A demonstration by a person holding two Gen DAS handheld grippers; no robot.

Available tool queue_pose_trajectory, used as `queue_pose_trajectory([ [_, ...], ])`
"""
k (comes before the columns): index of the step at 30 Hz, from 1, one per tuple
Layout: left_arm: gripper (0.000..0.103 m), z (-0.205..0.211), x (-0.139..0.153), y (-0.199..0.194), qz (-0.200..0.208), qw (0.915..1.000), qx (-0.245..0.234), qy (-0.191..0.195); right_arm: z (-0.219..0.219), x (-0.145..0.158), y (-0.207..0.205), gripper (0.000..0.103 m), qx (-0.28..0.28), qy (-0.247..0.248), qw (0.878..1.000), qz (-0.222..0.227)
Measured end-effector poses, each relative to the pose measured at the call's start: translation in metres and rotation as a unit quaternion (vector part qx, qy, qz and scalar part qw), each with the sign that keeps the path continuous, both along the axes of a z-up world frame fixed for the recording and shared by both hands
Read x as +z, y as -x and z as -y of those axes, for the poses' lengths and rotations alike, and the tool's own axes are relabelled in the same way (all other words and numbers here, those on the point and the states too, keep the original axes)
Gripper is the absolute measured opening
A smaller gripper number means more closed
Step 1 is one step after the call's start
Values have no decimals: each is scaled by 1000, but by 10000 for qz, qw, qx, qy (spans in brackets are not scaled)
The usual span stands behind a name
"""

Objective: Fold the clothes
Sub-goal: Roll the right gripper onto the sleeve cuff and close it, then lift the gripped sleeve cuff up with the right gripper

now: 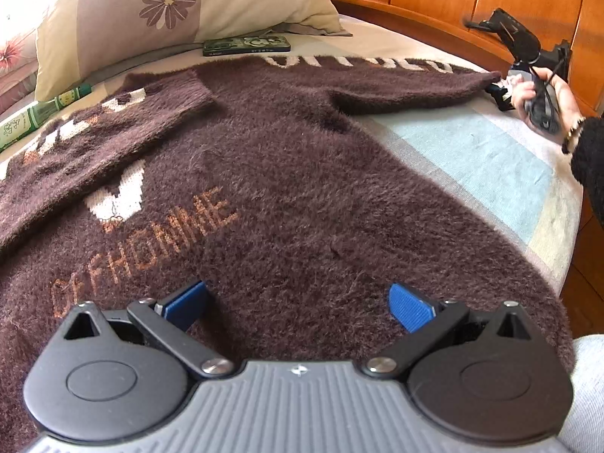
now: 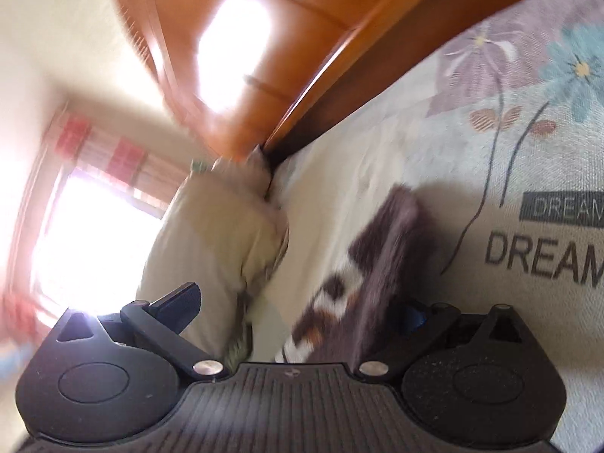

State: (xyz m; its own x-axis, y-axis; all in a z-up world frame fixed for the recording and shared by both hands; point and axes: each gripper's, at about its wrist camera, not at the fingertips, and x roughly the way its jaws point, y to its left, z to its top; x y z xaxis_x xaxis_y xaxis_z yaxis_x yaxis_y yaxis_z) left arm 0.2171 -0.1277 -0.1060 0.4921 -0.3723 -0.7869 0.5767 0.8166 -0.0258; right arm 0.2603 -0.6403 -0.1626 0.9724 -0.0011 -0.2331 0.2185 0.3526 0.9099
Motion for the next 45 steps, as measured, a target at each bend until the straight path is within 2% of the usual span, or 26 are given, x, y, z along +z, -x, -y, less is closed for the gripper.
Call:
queue_pose_trajectory([
  [3,102,-3,-2,0,-9,10000,-4,54,-2,-1,6,100,-144,-229,9996,-17],
  [6,102,-2,-3,0,-2,10000,-6,65,-9,-1,5,91,-106,53,9996,-254],
  [7,102,-2,-3,0,4,10000,-10,63,-8,-1,1,84,-120,167,9992,-342],
  [9,102,-2,-3,0,13,10000,-12,64,-4,-1,-7,79,-155,395,9978,-517],
  [11,102,-4,-4,0,18,10000,-39,85,1,-3,-17,61,-236,566,9953,-752],
  [12,102,-5,-4,1,20,9999,-53,95,1,-3,-18,61,-313,469,9948,-854],
  [14,102,-8,-4,1,25,9999,-81,117,-2,-3,-14,61,-115,167,9958,-889],
  [17,102,-8,-6,0,48,9999,-95,129,-11,-5,-11,58,192,234,9958,-861],
  [18,102,-7,-6,-1,53,9999,-86,126,-9,-7,-11,52,153,247,9956,-889],
  [20,102,-7,-5,0,65,9999,-94,117,0,-19,-7,7,-129,-92,9941,-1077],
  [23,102,-9,-5,0,58,9998,-106,153,7,-32,2,7,-146,-359,9963,-769],
  [25,102,-10,-5,0,65,9998,-136,154,3,-31,1,7,-23,-18,9970,-770],
  [30,102,-16,1,4,81,9998,-114,158,0,-18,-7,10,-45,222,9931,-1152],
  [33,102,-29,5,6,93,9998,-27,153,-5,-8,-15,10,29,658,9885,-1358],
  [40,102,-68,12,7,62,9996,132,235,-39,48,-23,11,262,1566,9764,-1466],
  [45,102,-87,21,15,142,9989,-90,440,-79,91,-33,11,532,2145,9648,-1427],
])
